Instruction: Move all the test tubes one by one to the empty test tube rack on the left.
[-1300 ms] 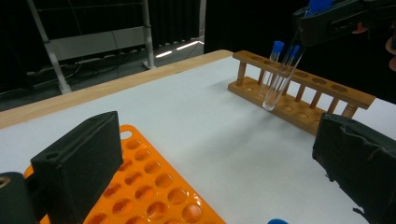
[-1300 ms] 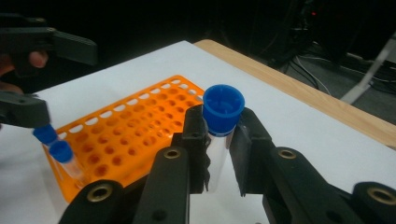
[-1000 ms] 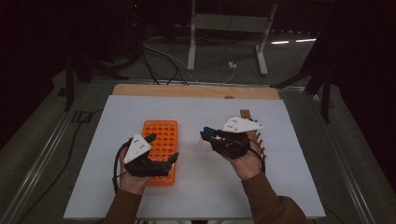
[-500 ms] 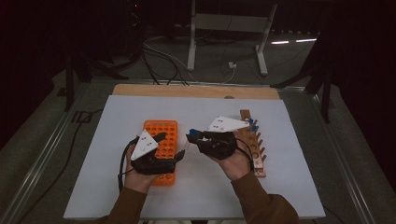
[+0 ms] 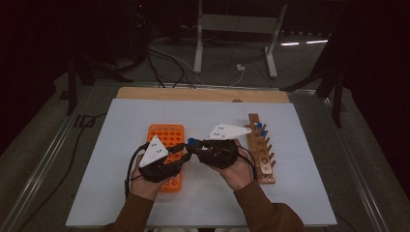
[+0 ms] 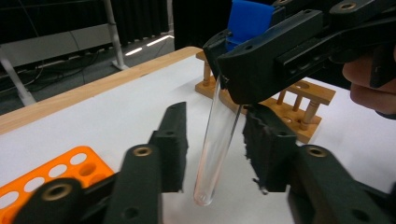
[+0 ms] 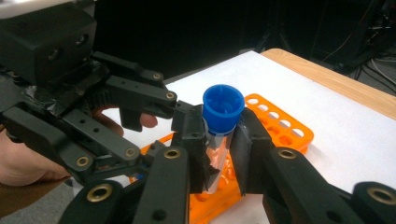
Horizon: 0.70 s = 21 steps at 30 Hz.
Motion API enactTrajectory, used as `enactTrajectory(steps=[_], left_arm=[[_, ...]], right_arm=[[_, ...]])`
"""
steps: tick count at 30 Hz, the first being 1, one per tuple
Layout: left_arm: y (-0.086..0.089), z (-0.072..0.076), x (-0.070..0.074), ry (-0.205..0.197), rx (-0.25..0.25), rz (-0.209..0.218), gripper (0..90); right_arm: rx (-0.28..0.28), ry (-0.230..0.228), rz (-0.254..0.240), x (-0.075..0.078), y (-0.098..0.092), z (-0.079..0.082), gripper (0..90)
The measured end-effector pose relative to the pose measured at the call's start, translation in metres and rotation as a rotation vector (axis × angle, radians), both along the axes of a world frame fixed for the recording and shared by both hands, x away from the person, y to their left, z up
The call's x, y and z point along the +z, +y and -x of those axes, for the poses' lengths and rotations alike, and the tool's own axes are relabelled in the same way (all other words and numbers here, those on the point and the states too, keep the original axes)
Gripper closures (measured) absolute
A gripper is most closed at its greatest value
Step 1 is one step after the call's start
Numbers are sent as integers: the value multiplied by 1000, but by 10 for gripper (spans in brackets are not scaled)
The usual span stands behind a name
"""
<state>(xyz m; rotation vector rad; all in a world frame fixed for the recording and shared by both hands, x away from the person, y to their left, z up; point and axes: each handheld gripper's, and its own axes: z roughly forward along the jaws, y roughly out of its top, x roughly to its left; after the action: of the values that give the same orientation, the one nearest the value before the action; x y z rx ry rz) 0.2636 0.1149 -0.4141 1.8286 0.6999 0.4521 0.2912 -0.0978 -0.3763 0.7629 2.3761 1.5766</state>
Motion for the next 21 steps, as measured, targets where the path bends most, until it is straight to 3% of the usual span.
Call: enactTrajectory(steps=[7, 16, 21], left_arm=[[-1, -1, -1, -1, -20, -3, 739], [-5, -1, -3, -11, -30, -16, 781], [-2, -2, -3, -9, 6, -15, 782]], right_arm=[[11, 8, 0, -1, 1, 0, 770], [14, 19, -5, -4, -1, -2, 759], [17, 11, -31, -2, -8, -4, 578]])
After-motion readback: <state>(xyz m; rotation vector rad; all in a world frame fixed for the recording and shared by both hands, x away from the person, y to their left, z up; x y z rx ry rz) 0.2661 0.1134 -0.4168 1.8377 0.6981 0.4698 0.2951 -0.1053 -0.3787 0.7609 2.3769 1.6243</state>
